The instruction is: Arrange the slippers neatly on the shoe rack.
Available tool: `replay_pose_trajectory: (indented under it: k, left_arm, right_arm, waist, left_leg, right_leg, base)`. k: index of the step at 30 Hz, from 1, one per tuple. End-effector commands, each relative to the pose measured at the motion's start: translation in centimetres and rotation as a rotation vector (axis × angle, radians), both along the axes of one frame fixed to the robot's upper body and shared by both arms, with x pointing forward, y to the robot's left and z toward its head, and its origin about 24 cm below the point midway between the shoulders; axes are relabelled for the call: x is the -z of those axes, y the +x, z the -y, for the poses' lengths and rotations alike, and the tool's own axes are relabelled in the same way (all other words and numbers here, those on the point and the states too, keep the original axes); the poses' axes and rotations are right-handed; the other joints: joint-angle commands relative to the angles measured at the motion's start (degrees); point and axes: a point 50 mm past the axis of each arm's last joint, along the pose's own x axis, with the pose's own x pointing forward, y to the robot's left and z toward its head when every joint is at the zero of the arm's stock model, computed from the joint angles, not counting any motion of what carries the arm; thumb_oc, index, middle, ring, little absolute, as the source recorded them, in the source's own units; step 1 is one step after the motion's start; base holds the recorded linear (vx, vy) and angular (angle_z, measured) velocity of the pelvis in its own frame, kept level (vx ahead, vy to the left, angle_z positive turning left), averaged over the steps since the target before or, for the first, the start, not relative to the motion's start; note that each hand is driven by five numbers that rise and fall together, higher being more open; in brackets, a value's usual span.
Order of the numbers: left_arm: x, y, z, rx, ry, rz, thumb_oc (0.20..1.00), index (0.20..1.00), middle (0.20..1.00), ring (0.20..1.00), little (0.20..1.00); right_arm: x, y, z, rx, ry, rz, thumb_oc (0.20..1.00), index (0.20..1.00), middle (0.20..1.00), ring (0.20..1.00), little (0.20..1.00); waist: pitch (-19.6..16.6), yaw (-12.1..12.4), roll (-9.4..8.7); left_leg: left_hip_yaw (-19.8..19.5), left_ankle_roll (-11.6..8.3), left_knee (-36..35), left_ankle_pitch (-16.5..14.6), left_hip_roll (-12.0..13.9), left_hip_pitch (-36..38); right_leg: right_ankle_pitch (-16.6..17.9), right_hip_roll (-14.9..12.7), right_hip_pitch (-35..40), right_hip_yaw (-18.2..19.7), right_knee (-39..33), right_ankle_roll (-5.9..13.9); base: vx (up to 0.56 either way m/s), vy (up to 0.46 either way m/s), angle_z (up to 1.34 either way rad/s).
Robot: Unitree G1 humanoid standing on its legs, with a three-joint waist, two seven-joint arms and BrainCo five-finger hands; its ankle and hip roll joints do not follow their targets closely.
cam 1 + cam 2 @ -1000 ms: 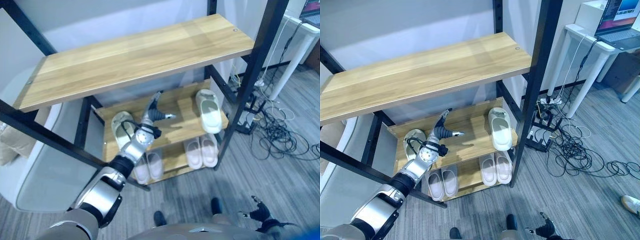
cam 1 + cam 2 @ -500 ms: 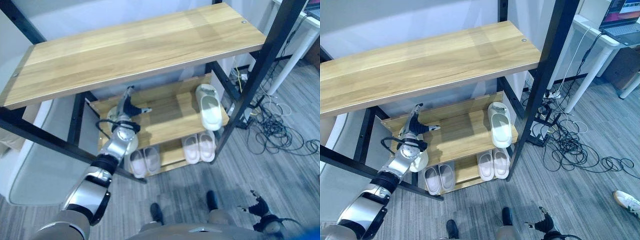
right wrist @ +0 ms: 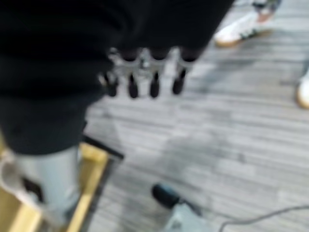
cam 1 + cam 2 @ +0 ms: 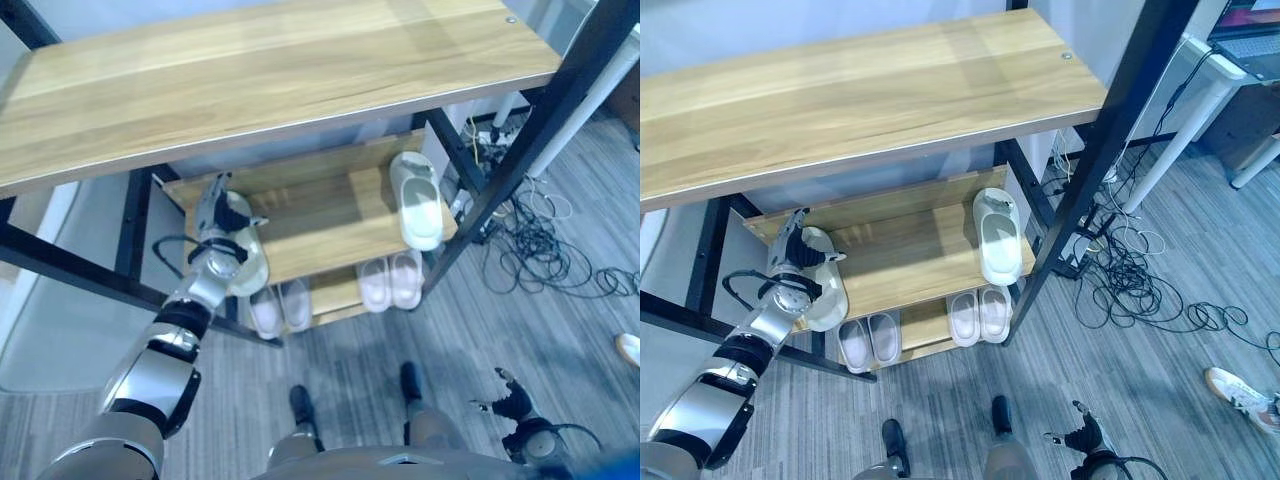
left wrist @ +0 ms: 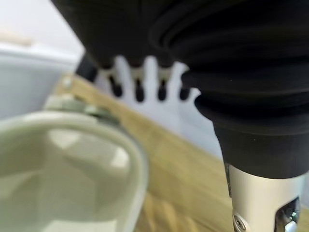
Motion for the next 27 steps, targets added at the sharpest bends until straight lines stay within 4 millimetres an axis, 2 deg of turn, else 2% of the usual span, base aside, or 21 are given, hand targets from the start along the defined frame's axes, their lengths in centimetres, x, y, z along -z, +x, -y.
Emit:
replay_pose_trajectory:
  k: [1,5,11,15,21,23,25,27]
  left_arm:
    - [-6.5,2.4,-1.4,-0.041,0.088,0.17,1.0,1.0,1.0,1.0,1.0]
    - [-7.1,2.5,-1.5,-0.055,0.057,0.21,1.0,1.0,1.0,1.0,1.0]
    - [-7.8,2.1,-0.9,-0.022,0.063,0.27,1.0,1.0,1.0,1.0,1.0]
    - [-7.0,1.2,-0.6,0.026,0.062,0.27,1.0,1.0,1.0,1.0,1.0]
    - [-7.7,0.3,-0.7,0.063,0.106,0.298,1.0,1.0,1.0,1.0,1.0]
    - [-7.3,-0.2,-0.7,0.069,0.135,0.294,1.0,1.0,1.0,1.0,1.0]
    - [-6.7,0.0,-0.5,0.053,0.131,0.278,1.0,1.0,1.0,1.0,1.0]
    - [-7.0,0.1,-1.1,0.029,0.166,0.27,1.0,1.0,1.0,1.0,1.0]
  right_arm:
    - [-1.7,3.1,0.4,-0.042,-0.03,0.121,1.0,1.0,1.0,1.0,1.0]
    - [-1.6,3.4,0.2,-0.03,-0.023,0.129,1.0,1.0,1.0,1.0,1.0]
    - [-0.8,2.4,-0.1,0.0,-0.002,0.091,1.0,1.0,1.0,1.0,1.0]
    - [-0.5,1.9,-0.1,0.014,0.003,0.068,1.0,1.0,1.0,1.0,1.0]
    - [-0.5,1.6,0.2,0.025,0.005,0.062,1.0,1.0,1.0,1.0,1.0]
    - [-0.7,2.5,0.1,0.011,0.005,0.079,1.0,1.0,1.0,1.0,1.0]
    - [-0.6,2.3,-0.2,-0.009,0.002,0.073,1.0,1.0,1.0,1.0,1.0]
    - [-0.7,2.2,-0.1,-0.011,-0.004,0.078,1.0,1.0,1.0,1.0,1.0]
  waist:
    - [4.7,1.3,1.3]
    - [5.5,1.4,0.84]
    - [5.8,2.0,0.68]
    - [6.0,2.9,1.0]
    - [6.1,3.4,1.1]
    - [5.9,4.1,1.14]
    - [5.7,3.9,1.03]
    - [5.7,3.8,0.96]
  left_leg:
    - [-2.0,-1.09,0.8,-1.7,-0.3,-1.5]
    - [-2.2,-1.14,0.8,-1.3,-0.1,-2.4]
    - [-2.6,-1.18,0.8,-1.3,-0.1,-2.8]
    - [-3.3,-1.19,0.8,-1.4,-0.3,-2.8]
    - [-3.7,-1.32,0.8,-1.4,-0.4,-2.9]
    - [-4.1,-1.35,0.8,-1.4,-0.3,-3.0]
    - [-4.0,-1.37,0.8,-1.4,-0.3,-2.9]
    - [-4.0,-1.4,0.8,-1.3,-0.3,-3.1]
  right_leg:
    - [-5.3,-1.3,-1.1,-1.0,2.2,2.97]
    - [-5.1,-1.2,-2.1,-1.0,2.3,2.95]
    - [-5.1,-1.3,-2.2,-1.4,2.3,2.92]
    - [-5.5,-1.4,-1.7,-1.9,2.4,2.7]
    - [-5.6,-1.4,-1.4,-2.2,2.2,2.69]
    - [-5.8,-1.3,-1.2,-2.4,2.2,2.56]
    - [-5.8,-1.2,-1.1,-2.4,2.1,2.54]
    - [-5.8,-1.1,-1.2,-2.4,2.0,2.59]
  base:
    - [-0.02,-0.015,-0.03]
    - [-0.01,-0.003,-0.01]
    - [0.0,0.0,0.0]
    - [0.0,0.0,0.0]
    - [0.0,0.002,0.01]
    - [0.0,0.0,0.0]
    - [0.0,0.0,0.0]
    - [0.0,-0.002,0.05]
